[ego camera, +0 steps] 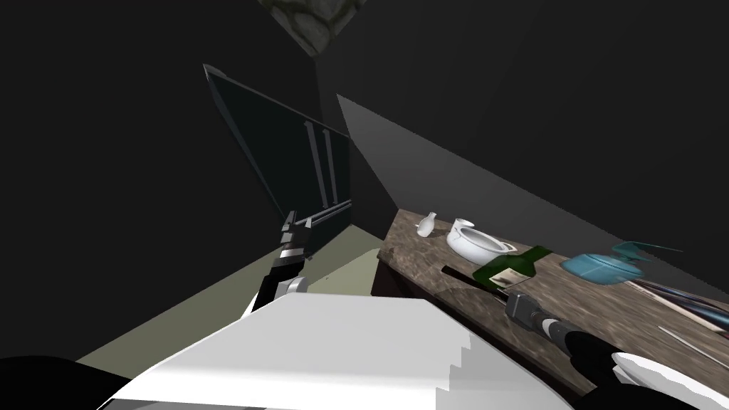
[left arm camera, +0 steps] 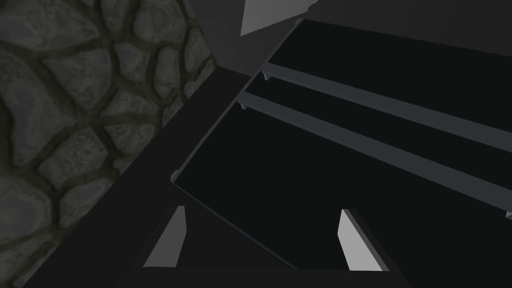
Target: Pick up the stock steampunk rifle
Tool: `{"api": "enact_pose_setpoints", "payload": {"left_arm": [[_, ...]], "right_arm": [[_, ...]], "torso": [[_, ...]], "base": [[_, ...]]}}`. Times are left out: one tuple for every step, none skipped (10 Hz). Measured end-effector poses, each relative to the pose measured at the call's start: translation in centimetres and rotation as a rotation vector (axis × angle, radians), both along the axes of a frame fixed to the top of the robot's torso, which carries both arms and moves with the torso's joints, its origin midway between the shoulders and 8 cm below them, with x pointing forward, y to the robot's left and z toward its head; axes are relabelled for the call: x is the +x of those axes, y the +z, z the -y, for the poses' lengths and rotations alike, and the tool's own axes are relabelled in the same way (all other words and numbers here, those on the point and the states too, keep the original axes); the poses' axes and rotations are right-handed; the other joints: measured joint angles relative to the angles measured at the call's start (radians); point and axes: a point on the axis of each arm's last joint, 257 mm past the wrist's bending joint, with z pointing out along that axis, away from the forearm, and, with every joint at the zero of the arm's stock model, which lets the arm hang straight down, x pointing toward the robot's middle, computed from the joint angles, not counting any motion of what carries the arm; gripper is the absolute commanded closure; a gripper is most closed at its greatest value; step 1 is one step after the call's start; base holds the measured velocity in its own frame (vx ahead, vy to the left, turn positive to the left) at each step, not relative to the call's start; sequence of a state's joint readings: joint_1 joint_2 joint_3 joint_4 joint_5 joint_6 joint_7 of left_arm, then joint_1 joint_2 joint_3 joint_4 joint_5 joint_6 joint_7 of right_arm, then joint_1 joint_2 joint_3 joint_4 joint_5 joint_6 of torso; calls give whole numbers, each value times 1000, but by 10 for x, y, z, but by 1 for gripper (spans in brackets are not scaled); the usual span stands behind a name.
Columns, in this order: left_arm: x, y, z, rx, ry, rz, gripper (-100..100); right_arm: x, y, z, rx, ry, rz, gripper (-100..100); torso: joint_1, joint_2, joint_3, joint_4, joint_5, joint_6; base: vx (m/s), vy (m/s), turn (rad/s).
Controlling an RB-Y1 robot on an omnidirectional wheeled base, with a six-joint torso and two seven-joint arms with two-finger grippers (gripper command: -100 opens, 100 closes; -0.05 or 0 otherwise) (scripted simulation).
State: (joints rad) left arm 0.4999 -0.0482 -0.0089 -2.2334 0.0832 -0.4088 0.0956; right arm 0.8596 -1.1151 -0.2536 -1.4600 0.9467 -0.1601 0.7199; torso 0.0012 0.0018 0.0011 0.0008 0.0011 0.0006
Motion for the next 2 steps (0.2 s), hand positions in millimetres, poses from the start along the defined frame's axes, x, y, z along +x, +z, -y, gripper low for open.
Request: {"api": "enact_pose_setpoints", "payload": {"left_arm": [[0,0,0,0,0,0,0],[0,0,0,0,0,0,0]], "right_arm": [[0,0,0,0,0,0,100],[0,0,0,0,0,0,0]], "torso": [[0,0,0,0,0,0],[0,0,0,0,0,0]], "base": [[0,0,0],[0,0,0]]}}
